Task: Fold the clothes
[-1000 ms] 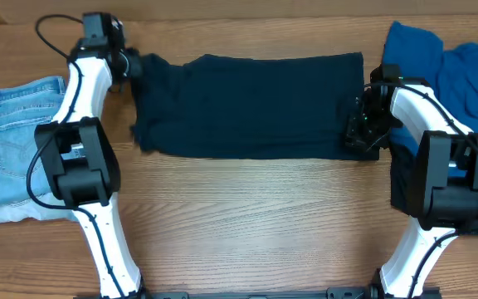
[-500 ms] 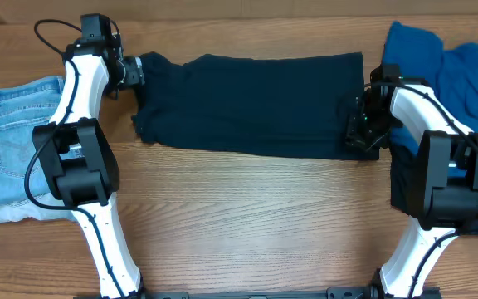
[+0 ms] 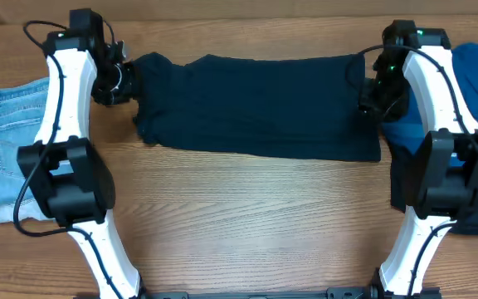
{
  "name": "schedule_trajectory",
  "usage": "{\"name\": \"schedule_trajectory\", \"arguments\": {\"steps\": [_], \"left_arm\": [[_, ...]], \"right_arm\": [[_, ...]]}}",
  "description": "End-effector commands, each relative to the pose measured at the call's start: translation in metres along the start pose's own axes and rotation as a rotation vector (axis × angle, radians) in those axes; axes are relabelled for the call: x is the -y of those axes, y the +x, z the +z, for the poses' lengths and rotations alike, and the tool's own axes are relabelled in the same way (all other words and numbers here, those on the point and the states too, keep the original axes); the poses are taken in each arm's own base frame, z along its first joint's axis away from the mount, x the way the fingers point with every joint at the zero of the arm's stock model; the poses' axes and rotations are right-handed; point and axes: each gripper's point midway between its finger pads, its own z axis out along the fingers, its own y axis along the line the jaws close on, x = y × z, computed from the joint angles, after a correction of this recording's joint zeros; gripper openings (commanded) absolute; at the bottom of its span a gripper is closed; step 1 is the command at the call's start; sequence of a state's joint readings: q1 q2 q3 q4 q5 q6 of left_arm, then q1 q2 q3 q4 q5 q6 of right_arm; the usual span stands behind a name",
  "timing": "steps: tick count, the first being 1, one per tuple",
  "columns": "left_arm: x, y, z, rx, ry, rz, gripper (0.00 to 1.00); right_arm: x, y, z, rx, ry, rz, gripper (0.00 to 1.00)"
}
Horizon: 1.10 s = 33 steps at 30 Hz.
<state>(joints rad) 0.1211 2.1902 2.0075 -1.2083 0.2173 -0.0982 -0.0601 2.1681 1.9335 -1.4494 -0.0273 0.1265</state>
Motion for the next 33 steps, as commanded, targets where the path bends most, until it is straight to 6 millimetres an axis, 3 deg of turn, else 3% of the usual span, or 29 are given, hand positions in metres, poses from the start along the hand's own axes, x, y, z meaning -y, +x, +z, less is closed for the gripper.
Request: {"name": "schedule_trajectory", "arguments": {"steps": [1, 7, 17, 22, 24, 29, 30, 32, 33], "left_arm": [[0.011, 0.003, 0.008, 0.001, -0.031, 0.106, 0.42], [0.007, 0.007, 0.048, 0.014, -0.098, 0.288, 0.48], [0.014, 0.006, 0.056, 0.022, -0.044, 0.445, 0.54], [0.01, 0.016, 0.077, -0.035, -0.03, 0.434, 0.53], [0.009, 0.018, 0.084, -0.051, -0.024, 0.431, 0.43], [0.008, 0.02, 0.086, -0.058, -0.024, 0.429, 0.44], [0.008, 0.02, 0.086, -0.059, -0.024, 0.429, 0.38], [0.008, 0.019, 0.086, -0.056, -0.024, 0.421, 0.1], [0.009, 0.017, 0.086, -0.045, -0.022, 0.385, 0.04]], "right_arm": [[-0.007, -0.001, -0.009, 0.024, -0.005, -0.009, 0.48], [-0.01, 0.001, -0.009, 0.015, -0.021, -0.011, 0.48], [-0.009, 0.002, -0.009, 0.011, -0.02, -0.011, 0.49], [-0.009, 0.002, -0.009, 0.01, -0.02, -0.011, 0.49], [-0.009, 0.002, -0.009, 0.01, -0.02, -0.011, 0.49], [-0.009, 0.002, -0.009, 0.011, -0.02, -0.011, 0.49], [-0.009, 0.002, -0.009, 0.011, -0.02, -0.011, 0.49], [-0.009, 0.002, -0.009, 0.011, -0.02, -0.01, 0.49], [-0.009, 0.002, -0.009, 0.01, -0.02, -0.011, 0.49]]}}
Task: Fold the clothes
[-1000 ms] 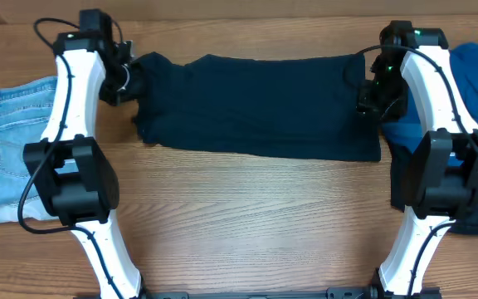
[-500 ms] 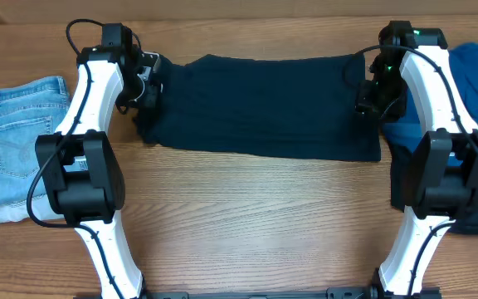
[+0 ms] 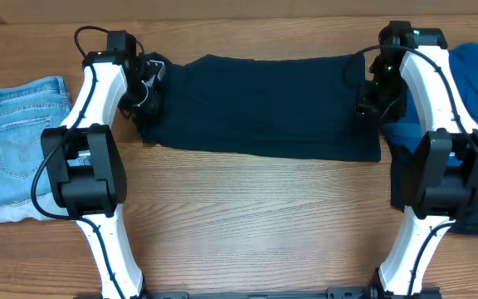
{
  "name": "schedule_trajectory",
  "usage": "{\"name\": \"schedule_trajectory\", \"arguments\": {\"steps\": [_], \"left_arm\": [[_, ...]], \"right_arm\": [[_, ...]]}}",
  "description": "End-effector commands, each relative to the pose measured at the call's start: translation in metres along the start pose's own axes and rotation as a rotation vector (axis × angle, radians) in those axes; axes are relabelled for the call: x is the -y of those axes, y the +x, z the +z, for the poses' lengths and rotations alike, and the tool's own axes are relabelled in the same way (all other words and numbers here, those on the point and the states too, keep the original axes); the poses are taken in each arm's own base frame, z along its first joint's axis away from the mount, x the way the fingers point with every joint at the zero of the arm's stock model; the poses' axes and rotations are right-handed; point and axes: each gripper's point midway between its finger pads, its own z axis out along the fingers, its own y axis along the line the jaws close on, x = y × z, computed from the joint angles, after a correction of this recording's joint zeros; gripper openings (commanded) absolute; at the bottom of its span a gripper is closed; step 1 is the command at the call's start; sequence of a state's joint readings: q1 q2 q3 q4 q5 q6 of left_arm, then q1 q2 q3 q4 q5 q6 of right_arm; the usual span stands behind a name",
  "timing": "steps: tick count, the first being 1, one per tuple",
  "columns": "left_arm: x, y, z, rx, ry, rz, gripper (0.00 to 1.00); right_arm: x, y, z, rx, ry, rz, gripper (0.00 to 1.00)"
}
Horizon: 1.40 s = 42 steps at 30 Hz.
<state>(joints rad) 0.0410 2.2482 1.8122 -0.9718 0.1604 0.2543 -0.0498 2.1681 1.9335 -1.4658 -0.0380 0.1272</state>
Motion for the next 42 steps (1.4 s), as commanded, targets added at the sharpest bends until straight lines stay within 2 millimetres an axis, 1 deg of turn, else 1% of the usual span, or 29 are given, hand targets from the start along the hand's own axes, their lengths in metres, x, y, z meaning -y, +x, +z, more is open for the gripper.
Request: {"name": "schedule_trajectory", "arguments": {"steps": [1, 2, 4, 5, 6, 9, 10, 11, 12, 14, 15, 16, 18, 19, 20, 21, 23, 26, 29, 33, 36, 39, 40, 41, 42], "left_arm": [[0.002, -0.003, 0.006, 0.012, 0.031, -0.066, 0.04], [0.001, -0.008, 0.003, 0.032, 0.037, -0.083, 0.04], [-0.003, -0.03, -0.015, 0.102, 0.038, -0.104, 0.04], [-0.004, -0.046, -0.027, 0.154, 0.036, -0.094, 0.04], [-0.006, -0.058, -0.035, 0.197, 0.028, -0.104, 0.04], [-0.011, -0.079, -0.042, 0.279, 0.024, -0.181, 0.04], [-0.011, -0.081, -0.042, 0.292, 0.023, -0.183, 0.06], [-0.011, -0.081, -0.042, 0.291, 0.023, -0.183, 0.18], [-0.01, -0.079, -0.04, 0.28, 0.025, -0.184, 0.4], [-0.008, -0.067, -0.037, 0.23, 0.028, -0.194, 0.5], [-0.009, -0.058, -0.035, 0.191, 0.019, -0.204, 0.51], [-0.013, -0.039, -0.033, 0.117, -0.012, -0.224, 0.49], [-0.022, -0.002, -0.032, -0.026, -0.065, -0.281, 0.33], [-0.024, 0.01, -0.034, -0.072, -0.078, -0.316, 0.31], [-0.027, 0.022, -0.035, -0.116, -0.084, -0.362, 0.3], [-0.034, 0.037, -0.039, -0.158, -0.09, -0.462, 0.29], [-0.048, 0.05, -0.043, -0.181, -0.088, -0.615, 0.29], [-0.057, 0.049, -0.045, -0.161, -0.05, -0.661, 0.32], [-0.058, 0.046, -0.038, -0.142, -0.047, -0.66, 0.37], [-0.028, 0.049, -0.007, -0.147, 0.117, -0.607, 0.44], [-0.02, 0.045, 0.009, -0.105, 0.189, -0.582, 0.46], [-0.018, 0.043, 0.016, -0.085, 0.207, -0.576, 0.45], [-0.019, 0.043, 0.016, -0.082, 0.207, -0.571, 0.41], [-0.019, 0.043, 0.016, -0.082, 0.207, -0.572, 0.34], [-0.018, 0.044, 0.016, -0.086, 0.208, -0.57, 0.2]], "right_arm": [[-0.004, -0.003, -0.01, 0.028, -0.013, -0.002, 0.49], [-0.004, -0.003, -0.01, 0.028, -0.013, -0.002, 0.49], [-0.004, -0.003, -0.01, 0.027, -0.013, -0.002, 0.49], [-0.004, -0.003, -0.01, 0.029, -0.013, -0.002, 0.48], [-0.005, -0.004, -0.01, 0.031, -0.014, -0.002, 0.48], [-0.005, -0.004, -0.01, 0.034, -0.014, -0.002, 0.48], [-0.005, -0.004, -0.01, 0.034, -0.014, -0.002, 0.48], [-0.005, -0.004, -0.01, 0.034, -0.014, -0.002, 0.49], [-0.005, -0.004, -0.01, 0.034, -0.014, -0.002, 0.48], [-0.005, -0.004, -0.01, 0.034, -0.015, -0.002, 0.49], [-0.005, -0.004, -0.01, 0.034, -0.015, -0.002, 0.49], [-0.005, -0.004, -0.01, 0.033, -0.015, -0.002, 0.48], [-0.005, -0.004, -0.01, 0.034, -0.015, -0.002, 0.49], [-0.005, -0.004, -0.01, 0.034, -0.015, -0.002, 0.49], [-0.005, -0.004, -0.01, 0.034, -0.014, -0.003, 0.49], [-0.005, -0.004, -0.01, 0.034, -0.014, -0.003, 0.49], [-0.005, -0.004, -0.01, 0.033, -0.014, -0.003, 0.49], [-0.005, -0.005, -0.01, 0.036, -0.015, -0.003, 0.49], [-0.005, -0.005, -0.01, 0.036, -0.016, -0.002, 0.49], [-0.005, -0.004, -0.01, 0.033, -0.015, -0.003, 0.49], [-0.005, -0.004, -0.01, 0.033, -0.015, -0.002, 0.49], [-0.005, -0.004, -0.01, 0.033, -0.015, -0.003, 0.49], [-0.005, -0.004, -0.01, 0.033, -0.015, -0.003, 0.49], [-0.005, -0.004, -0.01, 0.033, -0.015, -0.003, 0.49], [-0.005, -0.004, -0.01, 0.033, -0.015, -0.003, 0.49]]}}
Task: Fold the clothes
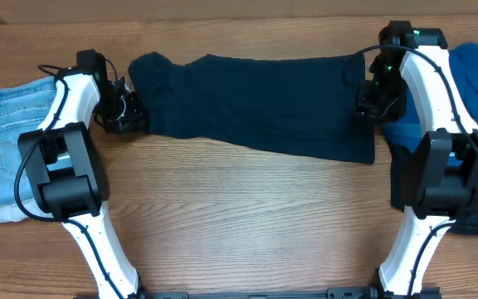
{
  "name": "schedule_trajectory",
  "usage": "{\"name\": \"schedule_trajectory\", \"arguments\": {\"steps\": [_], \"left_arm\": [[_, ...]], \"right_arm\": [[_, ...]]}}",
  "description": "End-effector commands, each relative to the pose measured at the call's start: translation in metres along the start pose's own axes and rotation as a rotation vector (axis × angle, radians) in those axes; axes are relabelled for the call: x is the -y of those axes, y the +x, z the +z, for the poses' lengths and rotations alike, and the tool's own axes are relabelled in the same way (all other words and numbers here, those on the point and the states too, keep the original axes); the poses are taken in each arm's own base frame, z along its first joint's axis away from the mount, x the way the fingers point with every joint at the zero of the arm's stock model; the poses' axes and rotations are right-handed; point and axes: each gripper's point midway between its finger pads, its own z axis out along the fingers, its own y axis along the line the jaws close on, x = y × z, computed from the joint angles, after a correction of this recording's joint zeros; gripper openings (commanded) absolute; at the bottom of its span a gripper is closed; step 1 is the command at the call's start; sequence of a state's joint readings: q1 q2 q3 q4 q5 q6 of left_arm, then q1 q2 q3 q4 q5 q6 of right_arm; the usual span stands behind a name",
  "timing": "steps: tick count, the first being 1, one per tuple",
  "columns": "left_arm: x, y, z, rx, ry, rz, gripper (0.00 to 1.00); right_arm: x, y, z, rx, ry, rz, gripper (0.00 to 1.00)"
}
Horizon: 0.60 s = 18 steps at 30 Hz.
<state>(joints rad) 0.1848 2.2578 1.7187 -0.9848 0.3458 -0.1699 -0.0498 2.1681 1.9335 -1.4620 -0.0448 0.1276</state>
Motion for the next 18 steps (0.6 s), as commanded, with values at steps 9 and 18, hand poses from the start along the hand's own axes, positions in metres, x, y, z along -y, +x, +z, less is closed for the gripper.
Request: {"name": "schedule_trajectory", "arguments": {"steps": [9, 18], "left_arm": [[-0.083, 0.067, -0.023, -0.244, -0.378, -0.182, 0.06], [-0.098, 0.088, -0.036, -0.33, -0.433, -0.19, 0.51]], "right_arm": [[-0.004, -0.003, -0.01, 0.03, -0.008, -0.003, 0.49], [-0.004, -0.006, -0.009, 0.041, -0.009, -0.005, 0.53]]}}
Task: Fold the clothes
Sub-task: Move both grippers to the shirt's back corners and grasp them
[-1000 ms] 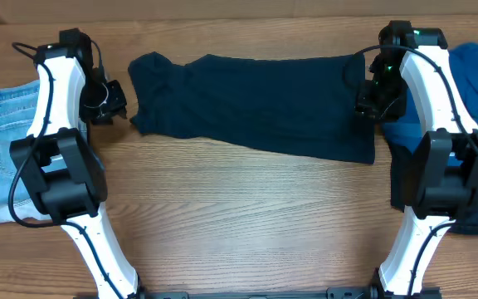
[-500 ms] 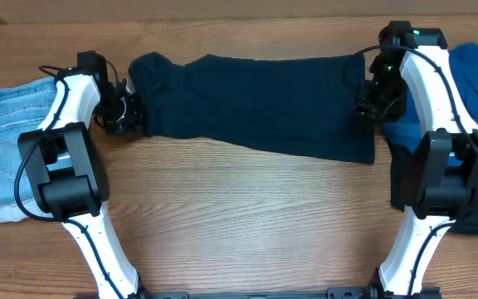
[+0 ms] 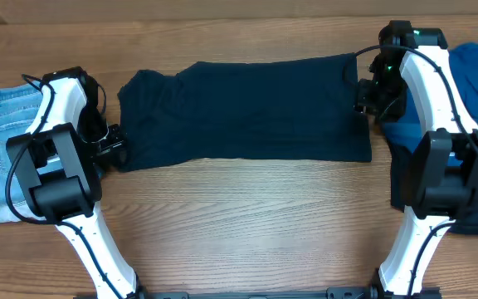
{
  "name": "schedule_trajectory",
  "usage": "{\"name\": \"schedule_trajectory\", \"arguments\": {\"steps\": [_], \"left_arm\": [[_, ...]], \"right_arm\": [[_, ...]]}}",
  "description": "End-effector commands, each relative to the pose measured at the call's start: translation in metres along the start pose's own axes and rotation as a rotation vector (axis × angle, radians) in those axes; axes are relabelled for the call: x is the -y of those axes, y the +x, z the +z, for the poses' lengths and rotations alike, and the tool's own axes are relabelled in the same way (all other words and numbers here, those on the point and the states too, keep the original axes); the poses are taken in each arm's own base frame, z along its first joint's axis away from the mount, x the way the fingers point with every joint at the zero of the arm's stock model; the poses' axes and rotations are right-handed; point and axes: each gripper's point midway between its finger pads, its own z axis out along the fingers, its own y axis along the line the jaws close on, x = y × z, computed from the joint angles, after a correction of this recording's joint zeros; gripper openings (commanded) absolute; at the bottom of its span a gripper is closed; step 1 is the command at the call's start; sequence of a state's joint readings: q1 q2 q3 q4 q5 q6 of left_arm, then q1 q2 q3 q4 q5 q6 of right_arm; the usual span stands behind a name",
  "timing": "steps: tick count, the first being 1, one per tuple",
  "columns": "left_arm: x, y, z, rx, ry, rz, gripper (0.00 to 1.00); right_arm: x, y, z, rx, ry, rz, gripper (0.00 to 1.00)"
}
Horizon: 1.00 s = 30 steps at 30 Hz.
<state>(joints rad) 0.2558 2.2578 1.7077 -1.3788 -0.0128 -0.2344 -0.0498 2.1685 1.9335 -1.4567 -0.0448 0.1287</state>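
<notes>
A dark navy garment lies flat and wide across the far half of the table. My left gripper sits low at the garment's lower left corner and looks shut on the cloth there. At the garment's right edge, near the upper corner, my right gripper is down on the fabric and appears shut on it. Both wrists hide their own fingertips in the overhead view.
Folded light-blue jeans lie at the left edge beside my left arm. A bright blue garment and a darker one are heaped at the right, under and behind my right arm. Bare wood fills the near half.
My left gripper has moved nearer and slightly left, taking the garment's left corner with it. The lower hem now runs straighter and the left side is spread wider. The right gripper held still.
My left gripper was first at the garment's far left corner, then reached in over the bunched left end, then sat at the left edge midway down. Now it is at the lower left corner with the cloth pulled flatter. The right gripper stayed at the right edge throughout.
</notes>
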Motion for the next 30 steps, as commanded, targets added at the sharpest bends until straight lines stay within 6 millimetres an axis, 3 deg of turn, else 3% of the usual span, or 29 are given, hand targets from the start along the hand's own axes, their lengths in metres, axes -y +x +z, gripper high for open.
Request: {"name": "schedule_trajectory", "arguments": {"steps": [1, 3, 5, 9, 12, 14, 15, 17, 18, 20, 21, 27, 29, 30], "left_arm": [[-0.006, 0.001, 0.002, -0.011, -0.023, 0.022, 0.5], [-0.006, -0.003, -0.001, 0.007, -0.02, 0.023, 0.44], [-0.002, -0.015, -0.02, 0.074, -0.002, 0.022, 0.41], [0.011, -0.037, -0.091, 0.294, 0.093, 0.029, 0.45], [0.027, -0.042, -0.126, 0.401, 0.197, 0.084, 0.49], [0.033, -0.047, -0.135, 0.443, 0.234, 0.098, 0.51], [0.043, -0.058, -0.144, 0.497, 0.284, 0.117, 0.51], [0.065, -0.077, -0.165, 0.615, 0.386, 0.215, 0.49], [0.075, -0.09, -0.181, 0.699, 0.436, 0.259, 0.57], [0.081, -0.105, -0.198, 0.794, 0.461, 0.279, 0.6], [0.085, -0.111, -0.208, 0.843, 0.476, 0.291, 0.6], [0.117, -0.125, -0.237, 1.013, 0.484, 0.432, 0.62], [0.125, -0.132, -0.224, 0.994, 0.482, 0.439, 0.62], [0.128, -0.138, -0.207, 0.956, 0.484, 0.427, 0.62]], "right_arm": [[-0.004, -0.006, -0.009, 0.041, -0.009, -0.009, 0.53], [-0.004, -0.007, -0.009, 0.046, -0.01, -0.012, 0.53], [-0.004, -0.008, -0.009, 0.051, -0.011, -0.013, 0.54], [-0.005, -0.01, -0.01, 0.059, -0.013, -0.014, 0.53], [-0.007, -0.019, -0.01, 0.094, -0.02, -0.016, 0.59], [-0.009, -0.03, -0.012, 0.141, -0.03, -0.019, 0.66], [-0.013, -0.046, -0.015, 0.206, -0.043, -0.025, 0.72], [-0.026, -0.07, -0.022, 0.31, -0.101, -0.091, 0.73], [-0.029, -0.081, -0.026, 0.358, -0.109, -0.095, 0.73], [-0.034, -0.103, -0.036, 0.458, -0.126, -0.104, 0.77], [-0.036, -0.114, -0.042, 0.509, -0.133, -0.113, 0.86], [-0.05, -0.171, -0.078, 0.795, -0.146, -0.212, 1.0], [-0.051, -0.179, -0.063, 0.789, -0.143, -0.224, 1.0], [-0.051, -0.181, -0.042, 0.756, -0.142, -0.23, 1.0]]}}
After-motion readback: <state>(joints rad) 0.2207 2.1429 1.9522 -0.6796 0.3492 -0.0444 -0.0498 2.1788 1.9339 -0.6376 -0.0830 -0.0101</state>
